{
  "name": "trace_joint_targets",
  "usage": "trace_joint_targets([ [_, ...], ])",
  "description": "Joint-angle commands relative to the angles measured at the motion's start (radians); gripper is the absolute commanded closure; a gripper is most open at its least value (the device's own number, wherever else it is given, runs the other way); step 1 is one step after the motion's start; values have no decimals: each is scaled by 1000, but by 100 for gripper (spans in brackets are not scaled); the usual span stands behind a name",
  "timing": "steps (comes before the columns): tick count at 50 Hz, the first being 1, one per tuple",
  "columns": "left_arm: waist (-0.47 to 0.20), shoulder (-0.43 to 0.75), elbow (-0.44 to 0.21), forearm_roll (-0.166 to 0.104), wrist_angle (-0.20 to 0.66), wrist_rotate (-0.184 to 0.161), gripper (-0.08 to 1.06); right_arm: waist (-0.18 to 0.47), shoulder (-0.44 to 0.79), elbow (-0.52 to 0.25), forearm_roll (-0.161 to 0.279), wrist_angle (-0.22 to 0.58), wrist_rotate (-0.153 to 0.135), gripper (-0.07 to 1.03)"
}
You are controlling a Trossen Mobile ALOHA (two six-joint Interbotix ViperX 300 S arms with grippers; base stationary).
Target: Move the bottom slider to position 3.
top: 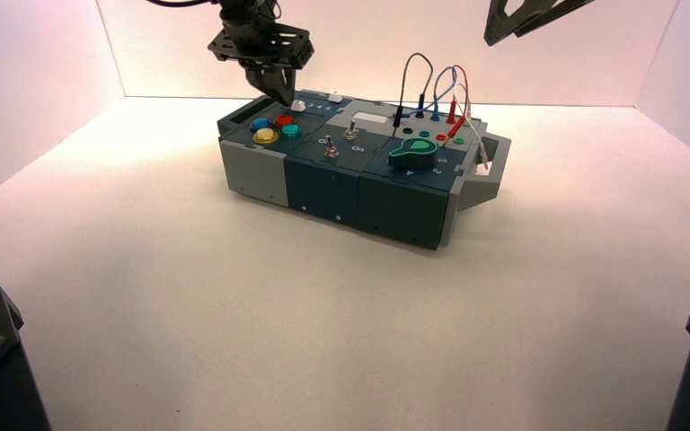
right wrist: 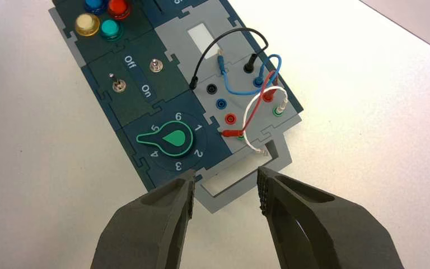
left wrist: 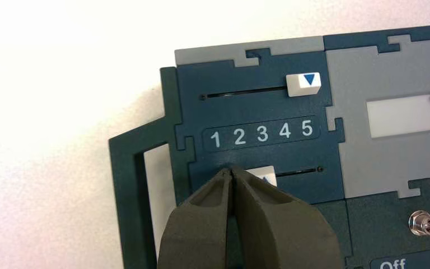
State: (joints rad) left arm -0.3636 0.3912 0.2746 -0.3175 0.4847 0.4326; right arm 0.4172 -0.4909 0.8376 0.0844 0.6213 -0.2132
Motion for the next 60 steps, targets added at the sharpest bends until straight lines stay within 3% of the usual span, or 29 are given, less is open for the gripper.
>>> trace_joint_targets([
  [1, -11, -23, -26, -3, -5, -3, 101, 3, -6, -9, 2, -8, -2, 38],
  [60, -35, -23, -25, -5, 8, -6, 101, 3, -8, -8, 3, -8, -2, 38],
])
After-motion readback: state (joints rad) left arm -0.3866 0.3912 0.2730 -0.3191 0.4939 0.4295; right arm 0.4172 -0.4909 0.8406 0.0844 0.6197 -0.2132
